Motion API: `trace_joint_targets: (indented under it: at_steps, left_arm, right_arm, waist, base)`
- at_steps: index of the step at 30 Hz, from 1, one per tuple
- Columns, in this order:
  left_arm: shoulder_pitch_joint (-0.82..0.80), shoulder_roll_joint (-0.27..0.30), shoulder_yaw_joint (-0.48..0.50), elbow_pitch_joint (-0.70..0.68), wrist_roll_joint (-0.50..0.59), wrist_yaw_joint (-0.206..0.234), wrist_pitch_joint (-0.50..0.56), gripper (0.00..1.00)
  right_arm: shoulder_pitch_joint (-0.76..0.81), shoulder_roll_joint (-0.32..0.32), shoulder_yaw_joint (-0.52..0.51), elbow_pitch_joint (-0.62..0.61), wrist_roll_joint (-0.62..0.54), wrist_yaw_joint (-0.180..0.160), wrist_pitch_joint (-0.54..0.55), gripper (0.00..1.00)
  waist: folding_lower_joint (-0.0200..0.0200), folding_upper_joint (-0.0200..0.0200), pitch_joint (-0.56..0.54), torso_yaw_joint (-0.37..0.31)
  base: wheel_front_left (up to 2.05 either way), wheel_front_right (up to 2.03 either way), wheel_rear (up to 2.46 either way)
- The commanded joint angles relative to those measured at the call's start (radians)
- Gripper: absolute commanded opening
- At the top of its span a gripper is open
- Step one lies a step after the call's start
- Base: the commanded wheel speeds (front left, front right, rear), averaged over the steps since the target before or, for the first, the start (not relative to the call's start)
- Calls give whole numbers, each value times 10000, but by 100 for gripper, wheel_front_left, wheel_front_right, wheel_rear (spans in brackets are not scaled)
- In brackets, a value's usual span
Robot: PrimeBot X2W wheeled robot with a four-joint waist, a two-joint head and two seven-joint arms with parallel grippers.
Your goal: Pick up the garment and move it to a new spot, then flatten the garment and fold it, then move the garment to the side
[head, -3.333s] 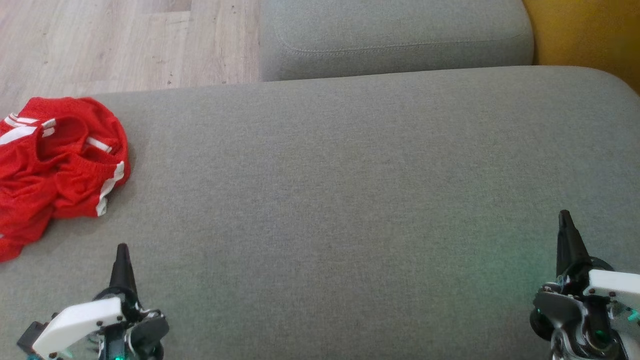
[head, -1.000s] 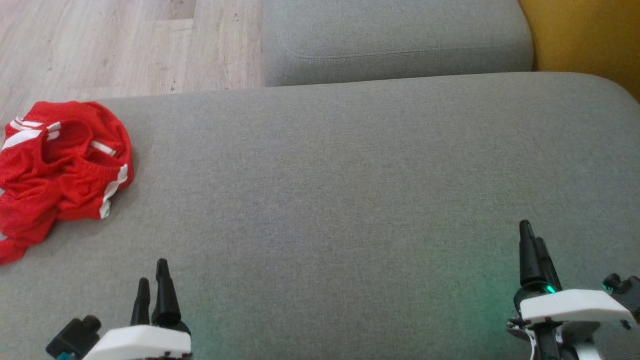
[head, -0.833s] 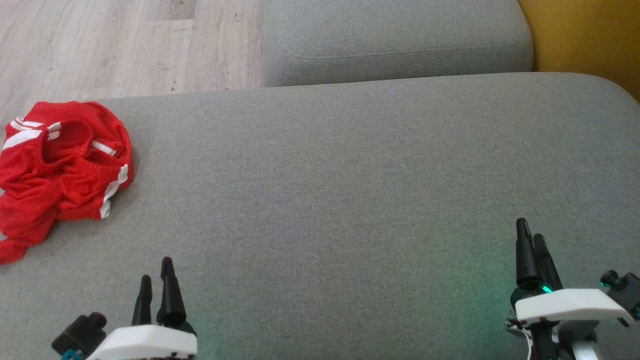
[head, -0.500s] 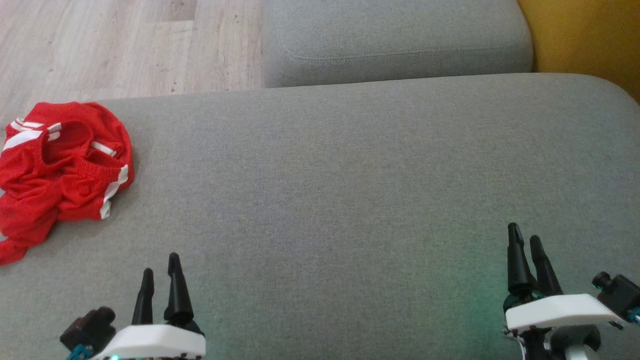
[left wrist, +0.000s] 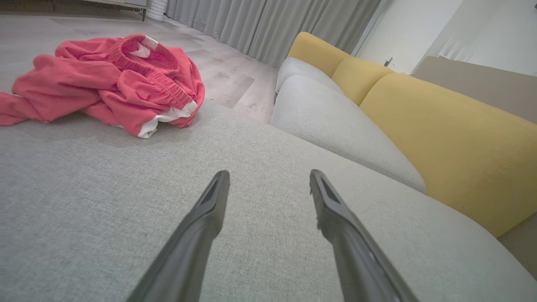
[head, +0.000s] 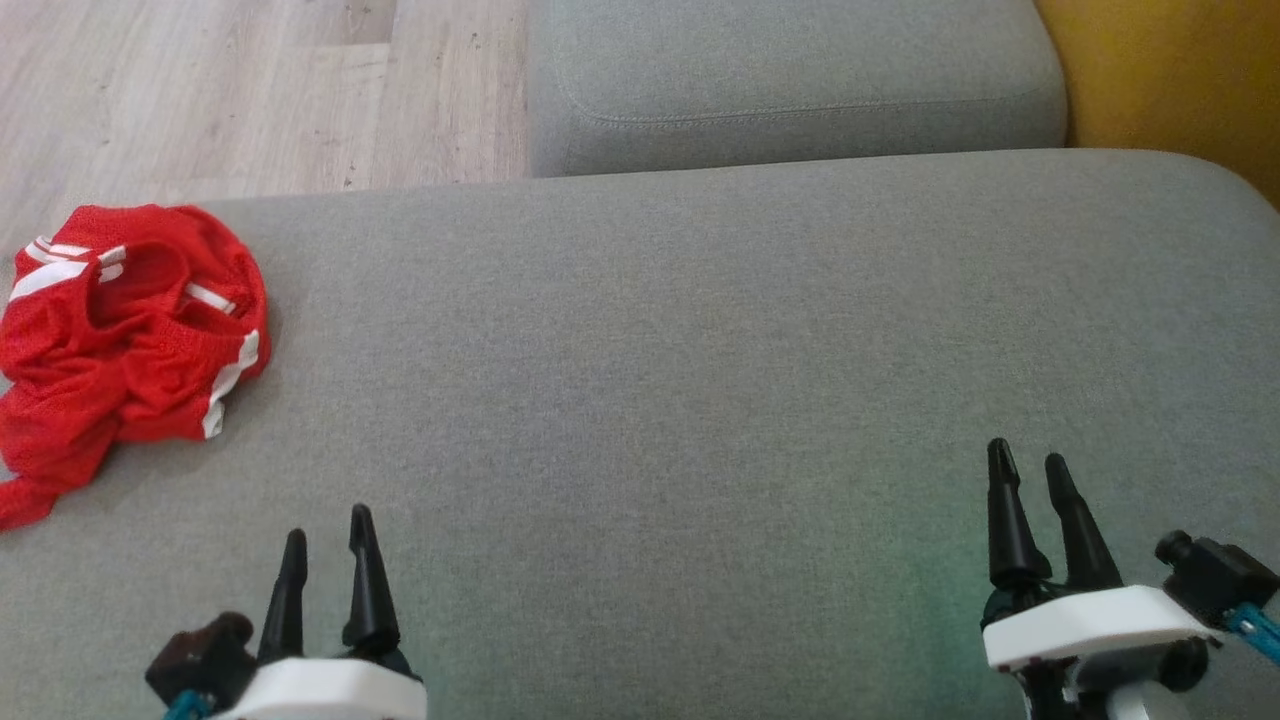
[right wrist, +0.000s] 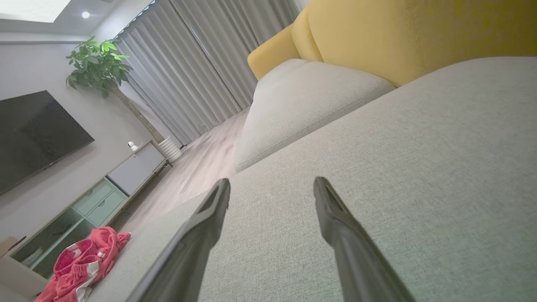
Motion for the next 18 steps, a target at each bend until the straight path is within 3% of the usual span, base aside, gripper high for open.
trace_joint_targets:
  at_steps: [1, 18]
  left_arm:
    - [-118, 141, 98, -337, 368, 75, -139, 100]
    - [-9, 181, -149, -197, 2176, 370, -608, 100]
  right_arm:
    - [-184, -82, 214, -437, -384, 56, -180, 100]
    - [-125, -96, 539, -198, -2315, 66, -652, 100]
  waist:
    - [0, 0, -1, 6]
    - [0, 0, -48, 50]
  base:
    - [0, 0, 0]
    - [0, 0, 0]
